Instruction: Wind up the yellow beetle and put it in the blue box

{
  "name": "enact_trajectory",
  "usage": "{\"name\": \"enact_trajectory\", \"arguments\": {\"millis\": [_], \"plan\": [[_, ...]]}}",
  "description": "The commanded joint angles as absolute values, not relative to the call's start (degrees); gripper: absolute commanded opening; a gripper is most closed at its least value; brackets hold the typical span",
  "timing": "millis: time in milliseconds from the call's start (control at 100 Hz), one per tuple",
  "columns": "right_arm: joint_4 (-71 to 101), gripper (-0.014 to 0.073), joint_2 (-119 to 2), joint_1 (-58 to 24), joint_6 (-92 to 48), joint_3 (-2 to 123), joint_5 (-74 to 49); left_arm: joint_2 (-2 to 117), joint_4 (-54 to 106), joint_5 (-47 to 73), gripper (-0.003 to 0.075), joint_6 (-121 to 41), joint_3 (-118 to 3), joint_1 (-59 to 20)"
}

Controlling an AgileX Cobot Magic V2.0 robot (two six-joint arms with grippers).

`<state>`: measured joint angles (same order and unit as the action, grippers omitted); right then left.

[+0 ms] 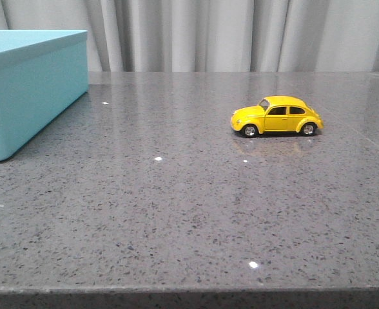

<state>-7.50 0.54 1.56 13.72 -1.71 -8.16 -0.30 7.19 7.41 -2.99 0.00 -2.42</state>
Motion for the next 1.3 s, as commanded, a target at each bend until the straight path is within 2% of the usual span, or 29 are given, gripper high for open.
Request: {"name": "enact_trajectory", "arguments": {"millis": [0, 970, 1290], "plan": [[-7.7, -0.0058, 1.87, 1.87, 13.26, -0.72, -3.83, -2.11, 7.68, 3.01, -0.0019, -2.58, 1.19, -2.51], [-8.14, -0.0058, 1.87, 1.87, 13.26, -0.72, -4.56, -2.11, 7.57, 0.0, -0.0018, -2.58, 1.19, -2.51], [-8.14, -0.0058, 1.87, 1.87, 13.26, -0.72, 4.25, -2.11, 8.37, -4.21, -0.0019, -2.58, 1.19, -2.51]]}}
